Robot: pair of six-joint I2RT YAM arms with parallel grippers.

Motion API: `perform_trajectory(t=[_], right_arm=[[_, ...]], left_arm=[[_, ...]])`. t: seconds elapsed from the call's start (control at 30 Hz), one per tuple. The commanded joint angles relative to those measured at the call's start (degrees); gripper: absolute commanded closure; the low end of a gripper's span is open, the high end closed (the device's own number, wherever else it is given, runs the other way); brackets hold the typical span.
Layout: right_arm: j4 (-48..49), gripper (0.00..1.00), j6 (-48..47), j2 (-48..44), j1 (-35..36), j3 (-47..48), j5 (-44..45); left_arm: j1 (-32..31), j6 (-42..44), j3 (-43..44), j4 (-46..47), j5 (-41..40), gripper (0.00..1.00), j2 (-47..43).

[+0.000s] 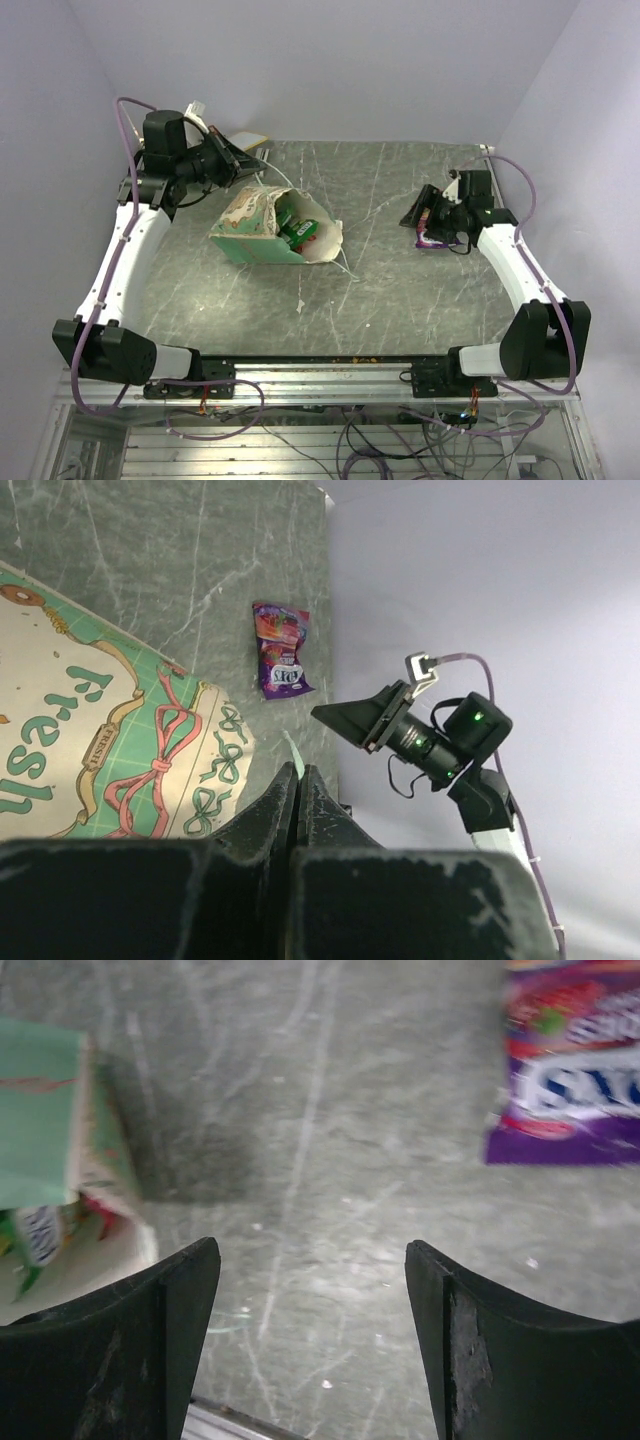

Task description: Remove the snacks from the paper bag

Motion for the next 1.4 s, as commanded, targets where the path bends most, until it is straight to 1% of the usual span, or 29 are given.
perform_trajectory(t=[0.0,0.07,0.17,0.27,0.37,0.53,0.63,0.77,0.8,1.03,1.2,1.37], right_arm=[[2.53,0.26,1.08,1.78,5.06,4.18,-8.02],[4.17,0.27,5.89,1.32,9.73,4.62,-9.22],[7.49,0.28,12.53,0.61,18.44,3.67,-8.52],[13.5,0.3,19.46,1.05,24.96,1.09,-8.39],[17.6,0.32,24.06,3.89,29.78,1.12,-6.62],[24.43,0.33,32.66,9.08,34.67,1.88,-4.91],[22.92,0.34,34.72,10.74,36.25,2.78,-2.07],[24.45,0.44,36.91,11.03,36.56,1.14,-0.74],[24.89,0.45,37.34,11.29,36.72,1.04,-0.45],[25.95,0.46,40.16,15.4,38.11,2.5,-0.07],[26.16,0.51,40.97,17.36,39.46,4.06,0.31],[26.43,0.51,42.95,18.94,39.83,4.94,2.3]], left_arm=[[0.62,-0.73,-4.04,2.05,1.71,0.93,-4.12],[0.6,-1.59,-5.94,3.0,2.28,0.93,-5.06],[0.6,-0.95,-6.31,1.93,2.11,0.93,-5.64],[0.6,-0.5,-5.98,1.13,2.0,0.93,-5.68],[0.52,-0.99,-6.51,1.62,2.02,0.93,-5.97],[0.52,-1.57,-6.37,1.93,1.19,0.93,-6.27],[0.52,-1.98,-5.07,2.46,0.86,0.93,-5.96],[0.48,-1.79,-3.86,2.44,0.12,0.93,-5.69],[0.51,-1.77,-3.68,2.6,0.01,0.93,-5.69],[0.47,-3.06,-4.45,4.2,-0.24,0.93,-6.56],[0.51,-3.26,-3.91,4.74,0.12,0.93,-5.96],[0.49,-3.86,-4.49,6.11,0.41,0.93,-5.95]])
